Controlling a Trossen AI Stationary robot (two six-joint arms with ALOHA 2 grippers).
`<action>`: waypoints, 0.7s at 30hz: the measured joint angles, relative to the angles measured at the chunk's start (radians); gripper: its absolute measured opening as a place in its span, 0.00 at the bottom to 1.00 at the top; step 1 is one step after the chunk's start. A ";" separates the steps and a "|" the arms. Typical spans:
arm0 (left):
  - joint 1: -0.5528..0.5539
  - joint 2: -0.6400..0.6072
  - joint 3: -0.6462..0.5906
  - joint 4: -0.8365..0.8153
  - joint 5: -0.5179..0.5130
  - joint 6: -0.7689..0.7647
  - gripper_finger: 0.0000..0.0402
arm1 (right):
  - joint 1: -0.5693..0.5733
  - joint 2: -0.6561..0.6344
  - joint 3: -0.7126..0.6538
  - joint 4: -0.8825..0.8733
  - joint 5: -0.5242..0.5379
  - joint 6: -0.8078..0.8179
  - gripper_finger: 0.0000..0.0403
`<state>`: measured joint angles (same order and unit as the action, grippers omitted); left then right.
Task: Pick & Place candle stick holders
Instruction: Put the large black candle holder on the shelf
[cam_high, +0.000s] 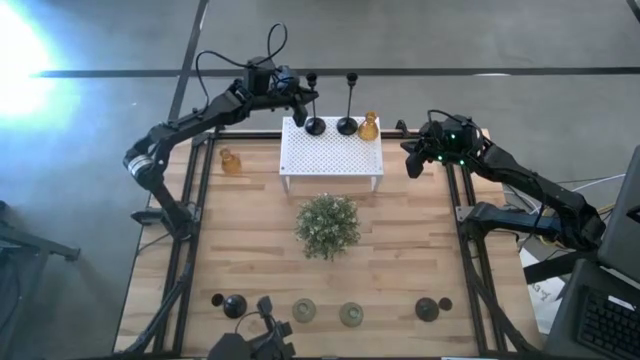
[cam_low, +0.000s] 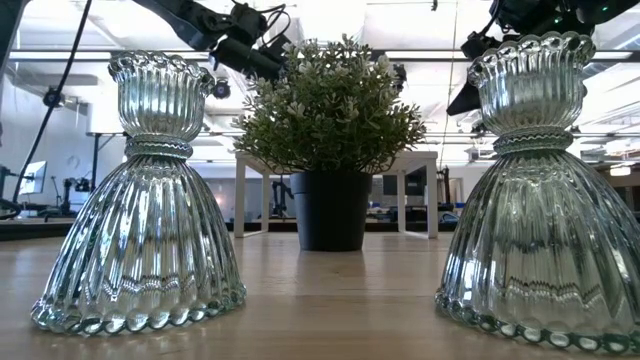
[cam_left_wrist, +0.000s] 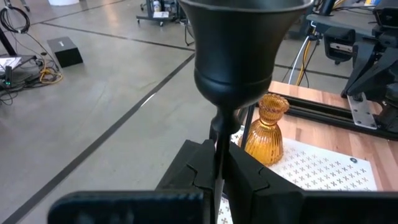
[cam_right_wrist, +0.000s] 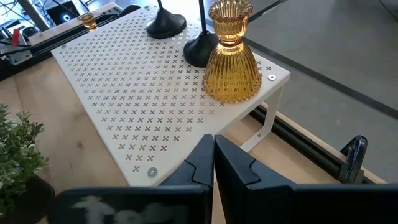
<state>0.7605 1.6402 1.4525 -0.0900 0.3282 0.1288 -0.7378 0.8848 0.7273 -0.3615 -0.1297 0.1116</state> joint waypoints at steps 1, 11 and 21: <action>0.000 0.000 0.000 -0.002 0.000 0.000 0.05 | 0.000 0.000 0.000 0.000 0.000 0.000 0.02; 0.004 0.000 0.000 -0.007 0.000 0.003 0.05 | 0.000 0.000 0.000 0.000 0.000 0.000 0.02; 0.004 0.006 -0.005 -0.030 -0.005 0.004 0.17 | 0.000 0.000 0.000 0.000 0.000 0.000 0.02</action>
<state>0.7647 1.6457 1.4479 -0.1196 0.3228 0.1326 -0.7377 0.8852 0.7273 -0.3618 -0.1299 0.1116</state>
